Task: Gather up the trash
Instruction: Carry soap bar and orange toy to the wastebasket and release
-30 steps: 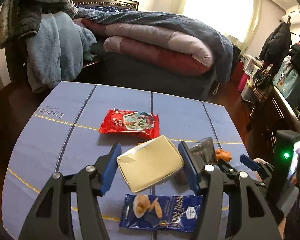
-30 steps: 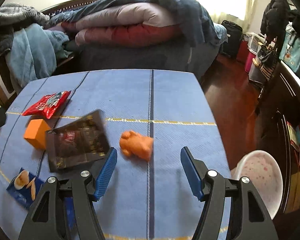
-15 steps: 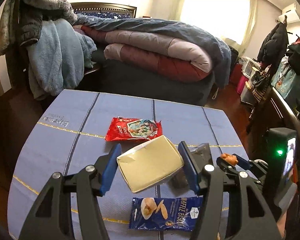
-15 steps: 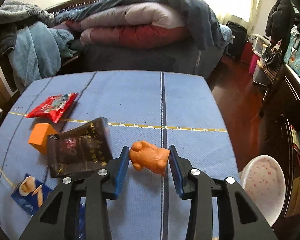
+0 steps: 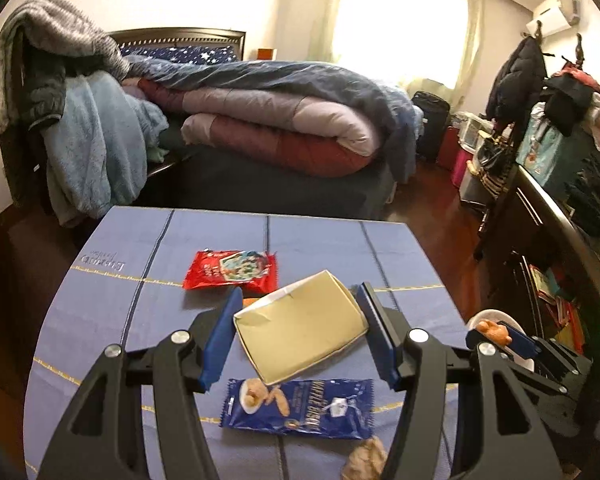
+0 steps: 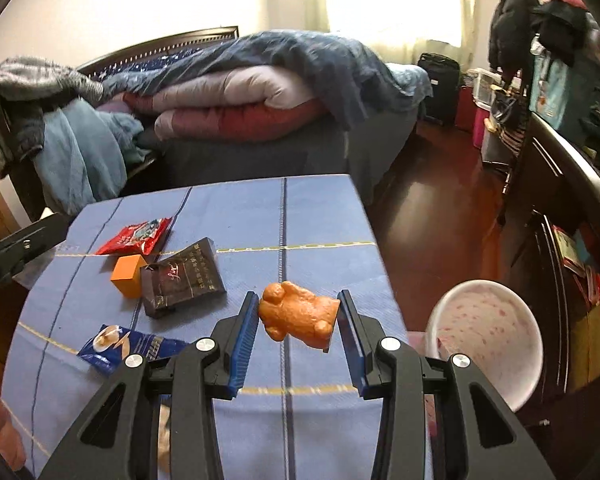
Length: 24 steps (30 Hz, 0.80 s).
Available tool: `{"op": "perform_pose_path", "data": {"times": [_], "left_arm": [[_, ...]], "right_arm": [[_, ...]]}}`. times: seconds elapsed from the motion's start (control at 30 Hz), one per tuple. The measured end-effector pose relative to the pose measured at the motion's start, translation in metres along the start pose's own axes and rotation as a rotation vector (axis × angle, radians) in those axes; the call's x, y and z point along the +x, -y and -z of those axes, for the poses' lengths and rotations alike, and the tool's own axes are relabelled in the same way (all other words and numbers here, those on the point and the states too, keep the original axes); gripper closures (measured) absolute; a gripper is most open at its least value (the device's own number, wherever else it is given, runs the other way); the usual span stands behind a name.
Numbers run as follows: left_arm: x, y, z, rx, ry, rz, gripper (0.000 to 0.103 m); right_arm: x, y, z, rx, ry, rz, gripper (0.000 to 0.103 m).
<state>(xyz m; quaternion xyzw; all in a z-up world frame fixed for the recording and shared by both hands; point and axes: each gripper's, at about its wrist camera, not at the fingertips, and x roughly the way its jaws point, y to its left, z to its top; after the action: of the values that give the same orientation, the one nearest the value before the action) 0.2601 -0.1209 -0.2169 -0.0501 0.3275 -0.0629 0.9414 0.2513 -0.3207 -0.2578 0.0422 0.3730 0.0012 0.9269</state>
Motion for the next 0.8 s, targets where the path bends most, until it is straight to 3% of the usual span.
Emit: {"op": "perform_pose_path", "data": {"times": [0.43, 0.8], "left_arm": [[-0.036, 0.066, 0.001, 0.118, 0.051, 0.095, 0.044], [-0.036, 0.14, 0.014, 0.222, 0.043, 0.193, 0.044]], "right_arm": [[-0.059, 0.049, 0.021, 0.088, 0.074, 0.036, 0.062], [-0.087, 0.115, 0.035, 0.191, 0.11, 0.122, 0.062]]}}
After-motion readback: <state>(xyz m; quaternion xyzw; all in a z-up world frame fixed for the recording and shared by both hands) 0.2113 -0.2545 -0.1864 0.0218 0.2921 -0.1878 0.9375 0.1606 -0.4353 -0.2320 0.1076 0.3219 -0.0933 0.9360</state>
